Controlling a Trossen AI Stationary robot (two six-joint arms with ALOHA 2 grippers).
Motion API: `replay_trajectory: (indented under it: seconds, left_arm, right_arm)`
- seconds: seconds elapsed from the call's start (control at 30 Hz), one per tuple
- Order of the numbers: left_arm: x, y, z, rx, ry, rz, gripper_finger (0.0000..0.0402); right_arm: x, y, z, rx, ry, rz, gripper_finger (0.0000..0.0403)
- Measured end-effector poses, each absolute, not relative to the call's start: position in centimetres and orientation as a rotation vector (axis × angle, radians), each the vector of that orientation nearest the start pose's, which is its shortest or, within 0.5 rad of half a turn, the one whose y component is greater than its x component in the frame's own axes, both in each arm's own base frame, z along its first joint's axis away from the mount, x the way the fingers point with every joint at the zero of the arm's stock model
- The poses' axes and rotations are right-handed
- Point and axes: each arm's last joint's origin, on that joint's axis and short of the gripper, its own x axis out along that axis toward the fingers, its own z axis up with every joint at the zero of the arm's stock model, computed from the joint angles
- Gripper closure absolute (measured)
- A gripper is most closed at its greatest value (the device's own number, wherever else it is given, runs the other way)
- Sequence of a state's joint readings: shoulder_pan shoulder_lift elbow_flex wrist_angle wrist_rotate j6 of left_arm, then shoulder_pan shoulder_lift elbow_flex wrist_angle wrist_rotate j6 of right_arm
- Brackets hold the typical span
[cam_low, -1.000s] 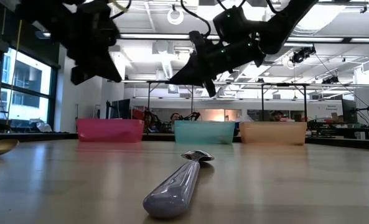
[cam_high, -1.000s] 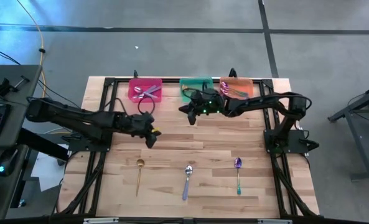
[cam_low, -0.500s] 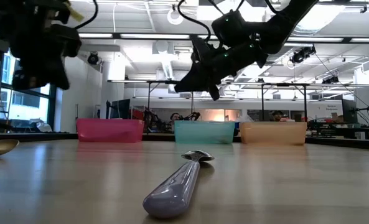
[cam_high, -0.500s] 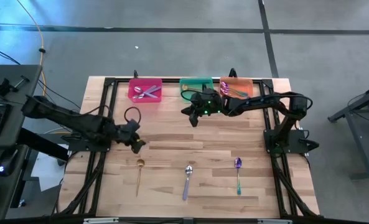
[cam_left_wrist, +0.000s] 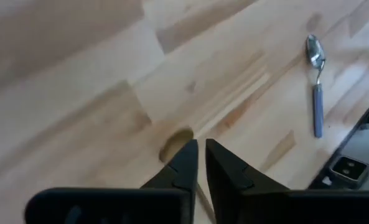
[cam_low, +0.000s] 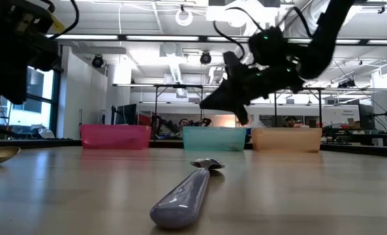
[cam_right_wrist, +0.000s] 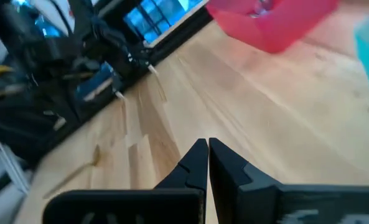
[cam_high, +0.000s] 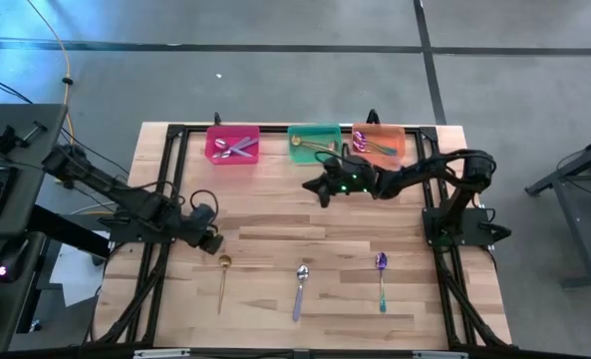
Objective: Sort silverware by color (type)
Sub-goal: Put the gold spoon into the green bin
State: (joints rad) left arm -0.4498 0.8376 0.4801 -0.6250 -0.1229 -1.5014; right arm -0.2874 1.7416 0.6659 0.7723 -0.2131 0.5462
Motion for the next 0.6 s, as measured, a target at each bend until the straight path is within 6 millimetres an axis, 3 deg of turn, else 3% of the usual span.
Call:
replay_trajectory:
  seconds: [0.2,0.4,0.6]
  left_arm:
    - [13.4,-7.5,18.4,-1.209,0.991,0.501,0.0331]
    - [14.8,-9.9,17.3,-1.298,1.007,0.480,0.0288]
    - [15.9,-12.0,15.6,-1.322,1.058,0.573,0.0274]
  right_arm:
    - [29.8,-7.9,13.6,0.697,0.226,-0.145,0.0403]
    - [29.9,-7.5,13.7,0.684,0.223,-0.129,0.0403]
    - [29.9,-7.6,13.8,0.659,0.212,-0.115,0.0403]
